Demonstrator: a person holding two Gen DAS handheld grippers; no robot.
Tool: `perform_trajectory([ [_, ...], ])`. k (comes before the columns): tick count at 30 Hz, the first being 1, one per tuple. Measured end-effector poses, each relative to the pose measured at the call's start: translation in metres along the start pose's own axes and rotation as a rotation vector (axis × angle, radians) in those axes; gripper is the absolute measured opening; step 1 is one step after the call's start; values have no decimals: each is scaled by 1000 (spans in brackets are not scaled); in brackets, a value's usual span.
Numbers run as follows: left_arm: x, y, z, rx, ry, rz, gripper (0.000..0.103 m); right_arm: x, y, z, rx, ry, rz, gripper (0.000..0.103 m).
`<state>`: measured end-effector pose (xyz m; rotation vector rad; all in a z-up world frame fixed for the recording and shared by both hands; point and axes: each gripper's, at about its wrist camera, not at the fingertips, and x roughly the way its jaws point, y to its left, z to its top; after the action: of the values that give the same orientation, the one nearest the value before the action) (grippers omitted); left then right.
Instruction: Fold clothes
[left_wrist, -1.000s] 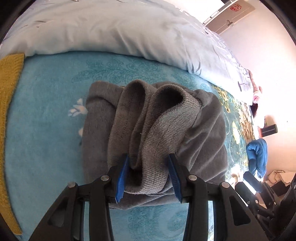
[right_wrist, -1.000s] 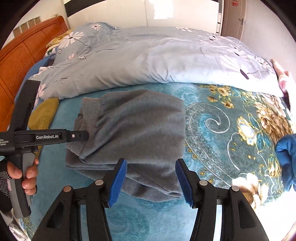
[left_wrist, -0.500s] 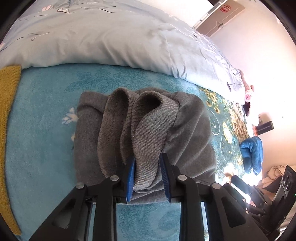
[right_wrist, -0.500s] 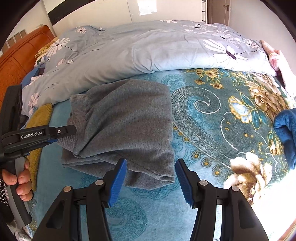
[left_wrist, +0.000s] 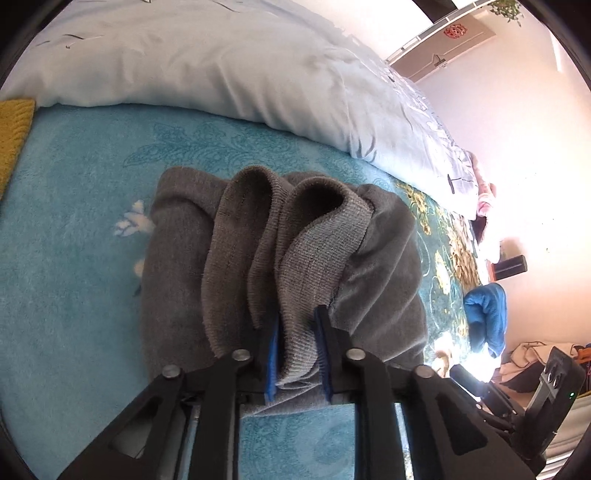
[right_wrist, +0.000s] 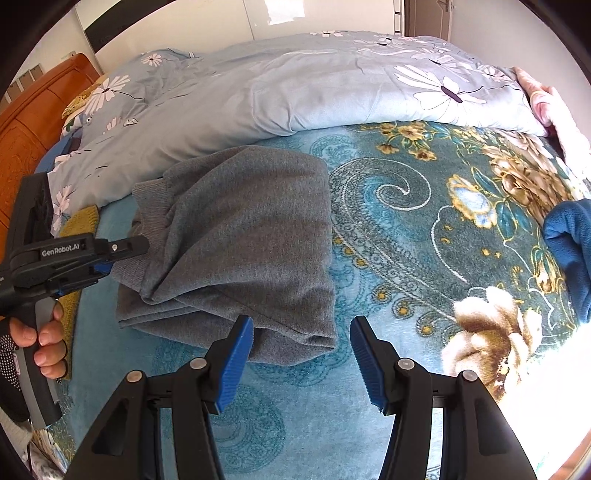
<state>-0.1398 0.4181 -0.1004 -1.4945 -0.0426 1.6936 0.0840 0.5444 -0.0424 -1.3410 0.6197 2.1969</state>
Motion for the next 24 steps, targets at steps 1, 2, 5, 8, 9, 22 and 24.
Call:
perform_trajectory([
  [1,-2,-2,-1,7,-19,1,10,0,0,0,1,1,0,58],
  [2,-5,-4,0,9,-39,0,9,1,0,0,1,1,0,58],
  [5,-22,-8,8,-1,-115,-11,7,1,0,1,3,0,2,58],
  [8,-53,3,17,-62,-223,-23,6,0,0,3,5,-3,2,58],
  [9,-60,11,18,-90,-245,0,5,-1,-1,4,6,-5,2,58],
  [22,-45,35,11,-32,-153,67,6,7,-11,4,56,12,14,58],
  [24,-34,20,20,32,-130,44,21,7,-11,4,57,17,15,58],
])
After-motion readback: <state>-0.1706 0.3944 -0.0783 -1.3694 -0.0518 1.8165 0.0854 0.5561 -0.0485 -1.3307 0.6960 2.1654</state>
